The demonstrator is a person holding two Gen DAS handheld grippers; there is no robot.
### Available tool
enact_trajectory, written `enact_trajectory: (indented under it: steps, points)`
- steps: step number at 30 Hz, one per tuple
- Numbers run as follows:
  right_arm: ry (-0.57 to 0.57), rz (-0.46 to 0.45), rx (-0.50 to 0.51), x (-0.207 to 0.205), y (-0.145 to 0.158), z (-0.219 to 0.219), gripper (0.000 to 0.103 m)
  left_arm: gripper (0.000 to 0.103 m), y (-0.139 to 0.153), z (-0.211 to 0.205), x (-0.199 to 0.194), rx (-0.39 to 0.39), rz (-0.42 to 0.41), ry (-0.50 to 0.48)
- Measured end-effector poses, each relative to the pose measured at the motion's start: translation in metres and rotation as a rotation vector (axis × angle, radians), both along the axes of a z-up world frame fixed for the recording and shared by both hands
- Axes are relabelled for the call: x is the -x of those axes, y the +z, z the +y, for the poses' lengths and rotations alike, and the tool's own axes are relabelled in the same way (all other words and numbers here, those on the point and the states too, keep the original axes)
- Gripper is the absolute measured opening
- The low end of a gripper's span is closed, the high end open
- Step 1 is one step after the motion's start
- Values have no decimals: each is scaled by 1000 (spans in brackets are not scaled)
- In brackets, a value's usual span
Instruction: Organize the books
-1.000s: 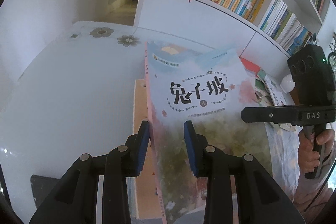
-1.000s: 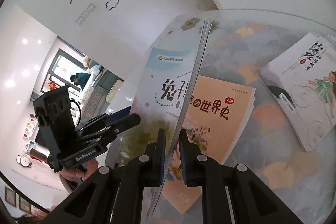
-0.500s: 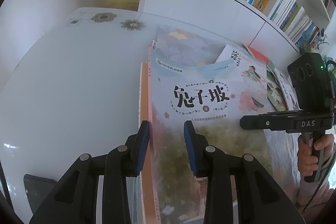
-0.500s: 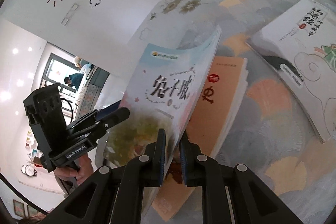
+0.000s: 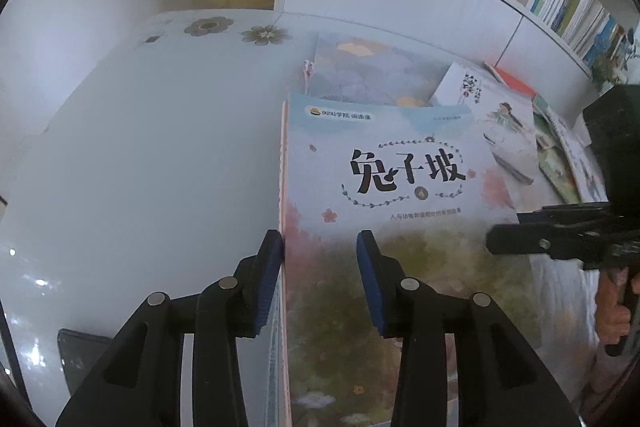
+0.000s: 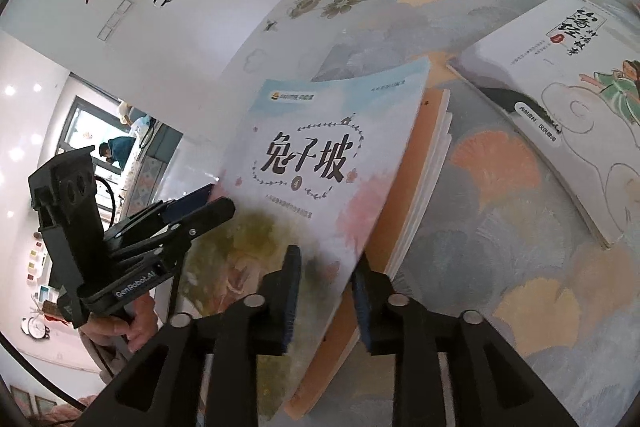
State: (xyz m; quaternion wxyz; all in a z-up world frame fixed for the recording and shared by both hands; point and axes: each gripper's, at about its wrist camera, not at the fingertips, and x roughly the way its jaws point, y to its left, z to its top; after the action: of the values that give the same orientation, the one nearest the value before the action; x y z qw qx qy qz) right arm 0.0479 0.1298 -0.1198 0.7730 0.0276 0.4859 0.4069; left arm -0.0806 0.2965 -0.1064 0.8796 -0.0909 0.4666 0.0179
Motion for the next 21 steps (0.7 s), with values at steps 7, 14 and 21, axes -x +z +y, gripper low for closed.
enact_trajectory:
  steps: [7,14,21]
  points:
    - [7,-74,87,21,6,2,54,36,4,1,4,-43,-12,20]
    - [32,-29,125,24,-14,-1,55,36,-3,2,1,-31,11,18]
    - [60,-55,169,37,-15,6,60,40,-4,-1,2,-12,16,12]
